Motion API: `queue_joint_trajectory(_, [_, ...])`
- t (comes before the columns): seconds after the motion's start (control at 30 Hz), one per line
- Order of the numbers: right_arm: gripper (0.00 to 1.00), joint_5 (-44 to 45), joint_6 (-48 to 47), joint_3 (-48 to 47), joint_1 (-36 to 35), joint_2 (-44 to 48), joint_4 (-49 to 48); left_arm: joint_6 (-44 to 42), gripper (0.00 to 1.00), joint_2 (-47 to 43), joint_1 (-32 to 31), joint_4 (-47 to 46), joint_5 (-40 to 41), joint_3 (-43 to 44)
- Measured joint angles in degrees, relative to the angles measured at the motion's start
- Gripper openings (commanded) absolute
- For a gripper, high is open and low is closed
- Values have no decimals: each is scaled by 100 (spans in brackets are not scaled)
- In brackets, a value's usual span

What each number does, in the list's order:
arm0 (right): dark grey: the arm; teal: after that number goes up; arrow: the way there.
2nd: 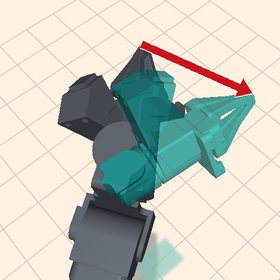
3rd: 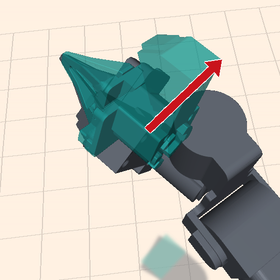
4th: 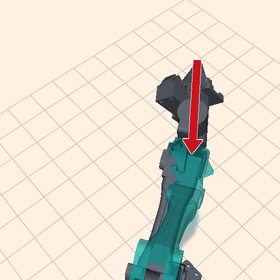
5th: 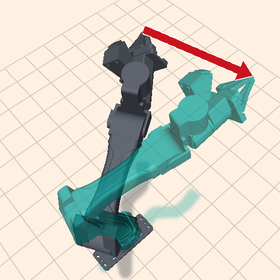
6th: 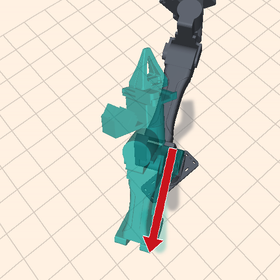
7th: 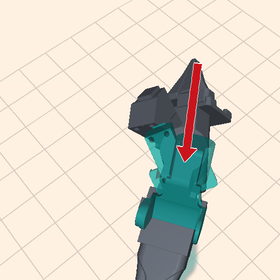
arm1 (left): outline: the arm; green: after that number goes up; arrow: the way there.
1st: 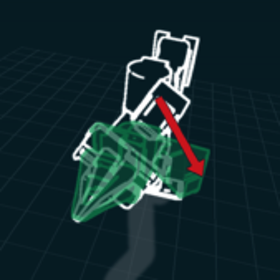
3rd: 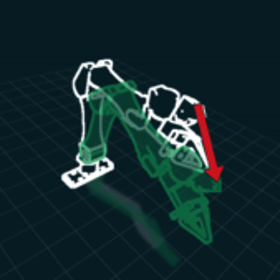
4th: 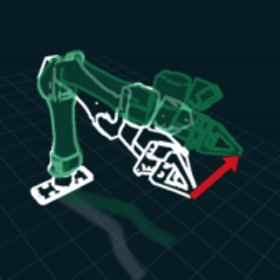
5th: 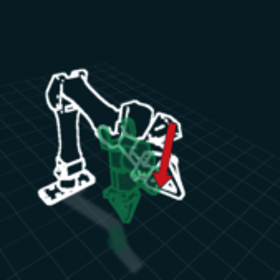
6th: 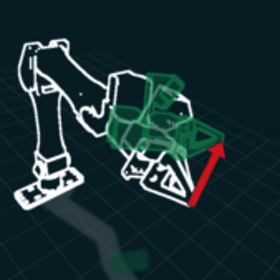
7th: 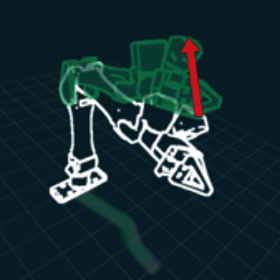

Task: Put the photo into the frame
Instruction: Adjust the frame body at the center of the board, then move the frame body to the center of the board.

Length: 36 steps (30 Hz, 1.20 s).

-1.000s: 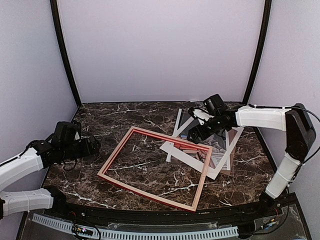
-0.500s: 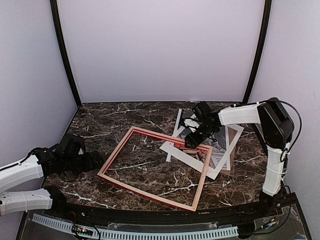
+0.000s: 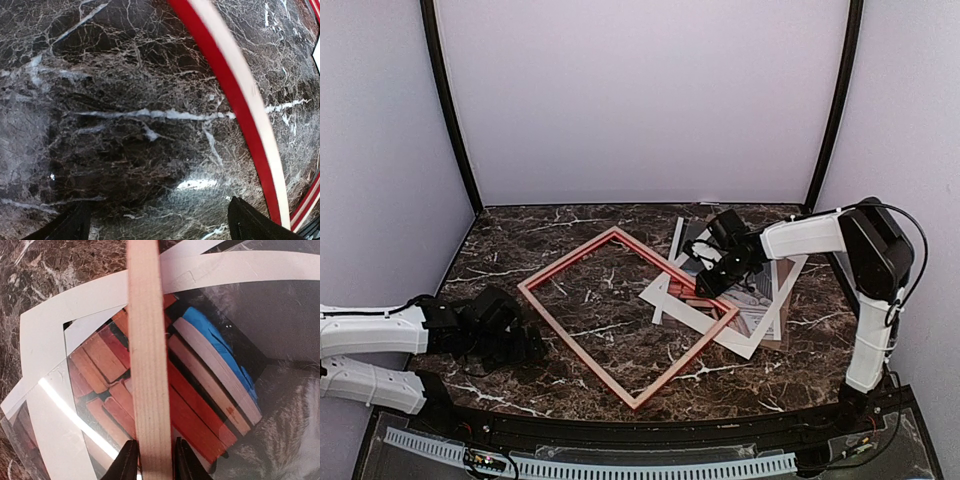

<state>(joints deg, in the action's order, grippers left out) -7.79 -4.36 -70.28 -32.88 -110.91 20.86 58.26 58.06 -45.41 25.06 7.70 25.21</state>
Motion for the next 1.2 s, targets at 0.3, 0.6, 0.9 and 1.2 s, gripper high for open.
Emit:
queue_joint_trajectory(0.3, [15,55,1316,463,-48,195,-684,-168,99,822,-11,-284,240,566])
queue_joint_trajectory(0.6, [17,474,2577,874,-686,369,-1241,-1001,98,1727,763,-935,52,1250])
queue_joint_trajectory(0.9, [26,664,3314,979,-1283,369,-1554,-1764,84,2817,1307,-1117,26,1910])
queue_joint_trajectory(1.2, [42,474,3641,1036,-1423,450,-1648,-2223,65,3333,1596,-984,315,2079])
